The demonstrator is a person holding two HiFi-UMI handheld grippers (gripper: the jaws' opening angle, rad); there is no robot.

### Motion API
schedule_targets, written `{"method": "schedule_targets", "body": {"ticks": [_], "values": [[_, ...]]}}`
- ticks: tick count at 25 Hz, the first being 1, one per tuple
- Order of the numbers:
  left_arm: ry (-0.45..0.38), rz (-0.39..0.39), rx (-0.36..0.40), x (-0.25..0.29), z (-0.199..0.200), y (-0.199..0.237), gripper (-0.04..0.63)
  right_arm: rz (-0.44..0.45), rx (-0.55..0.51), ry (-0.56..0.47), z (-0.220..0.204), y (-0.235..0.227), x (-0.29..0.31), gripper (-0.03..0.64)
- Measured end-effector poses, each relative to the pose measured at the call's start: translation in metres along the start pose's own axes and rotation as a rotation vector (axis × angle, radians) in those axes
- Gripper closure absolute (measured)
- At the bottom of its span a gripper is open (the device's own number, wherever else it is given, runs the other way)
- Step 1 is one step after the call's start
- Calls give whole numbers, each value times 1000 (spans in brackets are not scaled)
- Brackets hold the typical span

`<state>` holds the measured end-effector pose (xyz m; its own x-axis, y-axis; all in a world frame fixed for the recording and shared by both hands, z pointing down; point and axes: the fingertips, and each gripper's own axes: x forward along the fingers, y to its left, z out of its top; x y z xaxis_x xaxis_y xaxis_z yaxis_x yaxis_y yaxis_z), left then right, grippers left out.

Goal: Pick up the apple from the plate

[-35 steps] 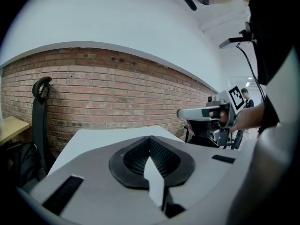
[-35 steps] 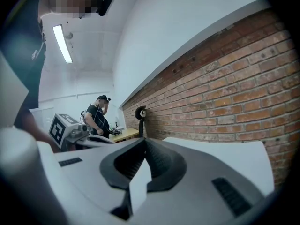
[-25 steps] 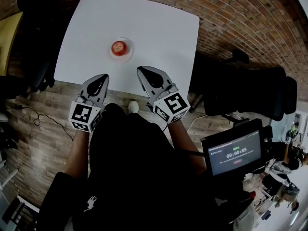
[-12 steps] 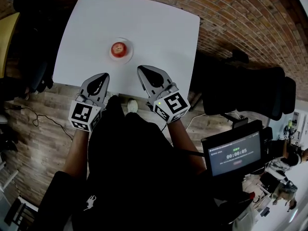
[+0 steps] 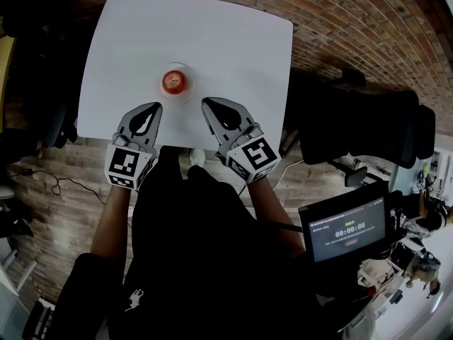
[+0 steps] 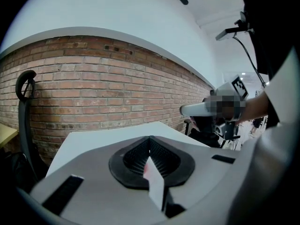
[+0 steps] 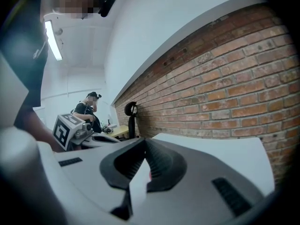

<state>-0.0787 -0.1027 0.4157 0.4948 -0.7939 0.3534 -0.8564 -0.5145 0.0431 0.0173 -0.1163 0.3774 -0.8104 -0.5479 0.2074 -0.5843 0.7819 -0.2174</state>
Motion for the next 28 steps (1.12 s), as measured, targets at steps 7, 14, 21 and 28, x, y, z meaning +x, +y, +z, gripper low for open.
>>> {"method": "schedule_targets", "body": {"ticks": [7,14,21,28], "values": [[11,-29,25,28,-11,14,591,-11,-8,38,-9,-10,15,614],[22,-45,32,41,-18,26,591,-30,-2,62,-18,-15,24,614],[58,-52,48,55,-36,34,591,-37,13,75,-27,-21,34,614],[79,-47,49,65,-51,40,591,-32,3,87,-36,-25,44,614]]}}
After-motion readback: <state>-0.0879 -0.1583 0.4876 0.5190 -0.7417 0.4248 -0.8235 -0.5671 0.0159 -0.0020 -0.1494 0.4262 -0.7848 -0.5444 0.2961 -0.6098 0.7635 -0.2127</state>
